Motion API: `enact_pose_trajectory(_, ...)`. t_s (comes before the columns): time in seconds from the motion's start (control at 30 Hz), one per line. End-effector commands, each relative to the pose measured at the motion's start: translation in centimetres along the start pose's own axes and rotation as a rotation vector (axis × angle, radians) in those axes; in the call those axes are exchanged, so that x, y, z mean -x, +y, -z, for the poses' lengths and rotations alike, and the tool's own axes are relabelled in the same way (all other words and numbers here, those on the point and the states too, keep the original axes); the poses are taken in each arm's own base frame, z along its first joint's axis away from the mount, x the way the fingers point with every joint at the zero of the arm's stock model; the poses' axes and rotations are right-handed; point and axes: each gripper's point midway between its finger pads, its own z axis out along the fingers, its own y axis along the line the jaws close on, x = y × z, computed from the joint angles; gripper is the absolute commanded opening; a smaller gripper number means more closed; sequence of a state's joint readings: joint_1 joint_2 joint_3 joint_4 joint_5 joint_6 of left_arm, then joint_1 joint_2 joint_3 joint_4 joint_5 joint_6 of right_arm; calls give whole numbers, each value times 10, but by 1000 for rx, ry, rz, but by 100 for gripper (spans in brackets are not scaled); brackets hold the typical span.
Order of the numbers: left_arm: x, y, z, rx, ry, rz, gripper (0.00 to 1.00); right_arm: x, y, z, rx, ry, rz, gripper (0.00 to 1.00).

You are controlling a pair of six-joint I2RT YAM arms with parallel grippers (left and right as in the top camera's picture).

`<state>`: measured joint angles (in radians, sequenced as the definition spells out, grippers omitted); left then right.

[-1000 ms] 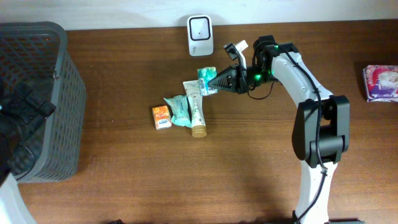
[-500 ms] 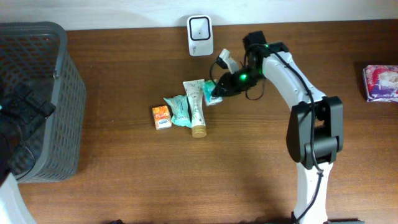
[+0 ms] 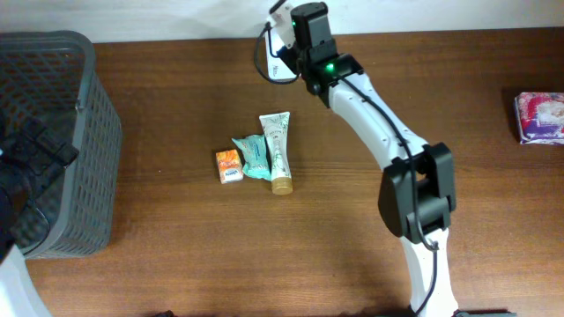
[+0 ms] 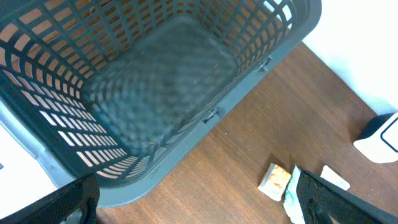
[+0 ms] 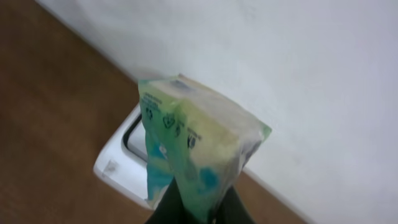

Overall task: Scan the item barcode
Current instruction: 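Lift the green box and hold it up to the scanner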

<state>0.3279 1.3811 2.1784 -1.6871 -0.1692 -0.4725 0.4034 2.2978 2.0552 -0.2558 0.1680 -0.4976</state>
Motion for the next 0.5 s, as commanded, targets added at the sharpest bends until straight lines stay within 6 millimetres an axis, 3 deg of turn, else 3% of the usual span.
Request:
enact_pose_trajectory(0.0, 0, 2, 0, 6, -3, 13, 99, -12, 3, -28, -49, -17, 157, 4)
enact_pose_trajectory(0.2, 1, 2, 0, 7, -3, 13, 99, -17, 12, -63, -129, -94, 448, 4)
enact_pose_trajectory(0.47, 0, 2, 0, 6, -3, 13, 99, -22, 9, -65, -147, -72, 427, 4)
